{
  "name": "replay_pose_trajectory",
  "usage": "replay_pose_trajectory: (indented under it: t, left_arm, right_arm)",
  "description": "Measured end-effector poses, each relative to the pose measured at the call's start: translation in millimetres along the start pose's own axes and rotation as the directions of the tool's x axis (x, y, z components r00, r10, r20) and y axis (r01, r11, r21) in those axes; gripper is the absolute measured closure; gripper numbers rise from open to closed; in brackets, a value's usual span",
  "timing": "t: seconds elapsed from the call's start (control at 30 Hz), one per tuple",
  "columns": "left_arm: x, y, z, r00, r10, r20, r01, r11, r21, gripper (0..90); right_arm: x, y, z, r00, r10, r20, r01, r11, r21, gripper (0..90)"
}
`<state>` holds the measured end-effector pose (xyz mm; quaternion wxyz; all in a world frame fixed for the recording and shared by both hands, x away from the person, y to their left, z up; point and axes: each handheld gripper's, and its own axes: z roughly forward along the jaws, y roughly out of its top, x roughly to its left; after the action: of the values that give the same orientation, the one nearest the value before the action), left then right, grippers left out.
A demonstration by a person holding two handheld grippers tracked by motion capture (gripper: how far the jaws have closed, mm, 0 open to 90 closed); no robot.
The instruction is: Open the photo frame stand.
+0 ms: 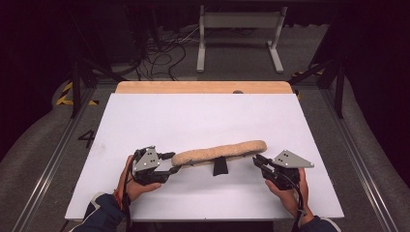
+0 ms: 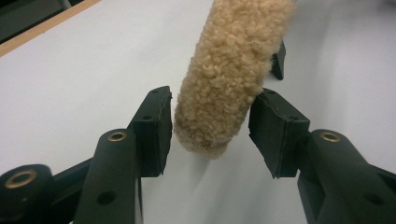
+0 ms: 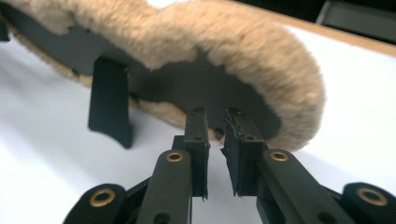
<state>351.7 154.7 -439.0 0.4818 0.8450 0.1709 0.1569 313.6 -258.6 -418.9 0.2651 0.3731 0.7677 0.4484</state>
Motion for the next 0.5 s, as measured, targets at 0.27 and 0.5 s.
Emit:
replay_pose_trajectory:
  t: [0.27, 0.5]
  left_arm:
    - [-0.8, 3.8, -5.3, 0.9997, -0.022, 0.009, 0.022, 0.9988, -0.044, 50.1]
    - [-1.0, 4.9, -4.9, 0.9998, -0.018, 0.009, 0.019, 0.9989, -0.044, 54.3]
  right_arm:
    - [-4.9, -5.5, 4.9, 0.9991, 0.040, 0.010, -0.040, 0.999, 0.006, 86.9]
    - [-4.8, -5.0, 5.3, 0.9988, 0.042, 0.027, -0.042, 0.999, -0.003, 89.2]
